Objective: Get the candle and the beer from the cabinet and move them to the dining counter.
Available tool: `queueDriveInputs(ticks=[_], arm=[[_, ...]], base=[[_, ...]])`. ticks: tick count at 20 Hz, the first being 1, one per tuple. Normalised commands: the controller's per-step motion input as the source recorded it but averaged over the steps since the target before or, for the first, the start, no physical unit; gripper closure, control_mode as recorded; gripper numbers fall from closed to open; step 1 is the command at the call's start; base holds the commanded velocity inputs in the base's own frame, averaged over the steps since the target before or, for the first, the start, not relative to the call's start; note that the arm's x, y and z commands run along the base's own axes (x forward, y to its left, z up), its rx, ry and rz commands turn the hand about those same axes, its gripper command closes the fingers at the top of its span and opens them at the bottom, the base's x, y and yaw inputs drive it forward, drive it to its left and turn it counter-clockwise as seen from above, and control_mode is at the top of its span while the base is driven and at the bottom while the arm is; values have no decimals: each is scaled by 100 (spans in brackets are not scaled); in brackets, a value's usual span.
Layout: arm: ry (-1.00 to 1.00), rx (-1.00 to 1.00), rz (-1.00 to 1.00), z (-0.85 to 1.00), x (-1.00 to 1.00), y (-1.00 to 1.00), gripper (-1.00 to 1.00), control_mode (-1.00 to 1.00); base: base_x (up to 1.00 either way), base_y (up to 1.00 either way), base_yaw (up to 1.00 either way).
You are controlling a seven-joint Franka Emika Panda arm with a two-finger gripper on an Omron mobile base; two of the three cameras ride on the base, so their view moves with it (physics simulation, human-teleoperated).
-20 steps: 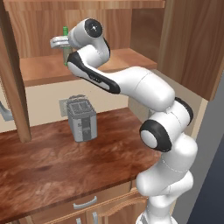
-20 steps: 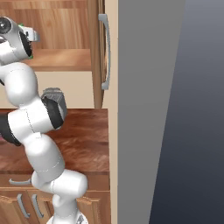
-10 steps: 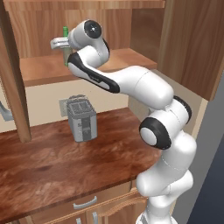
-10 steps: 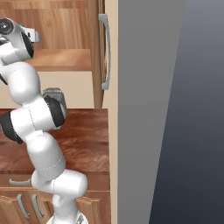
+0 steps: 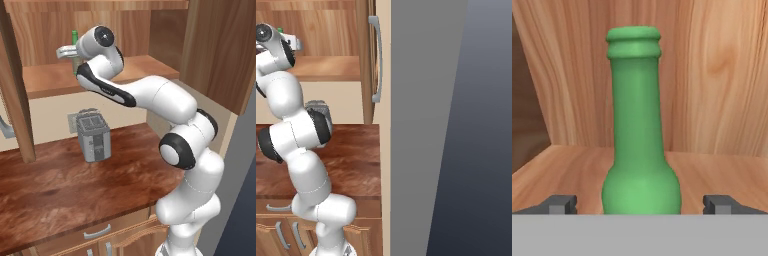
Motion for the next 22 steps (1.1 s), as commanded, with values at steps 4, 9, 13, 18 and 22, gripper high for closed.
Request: queueDriveInputs(ticks=[4, 9, 13, 18, 22], arm=[[0, 0, 0, -13, 0, 24, 100, -100], [0, 0, 0, -4, 0, 5, 100, -100], [0, 0, 0, 0, 1, 0, 100, -100], [0, 0, 0, 0, 0, 0, 100, -100], [-3, 0, 0, 5, -7, 6, 100, -100]], base=[[0, 0, 0], [0, 0, 0], [0, 0, 0], [0, 0, 0], [0, 0, 0]])
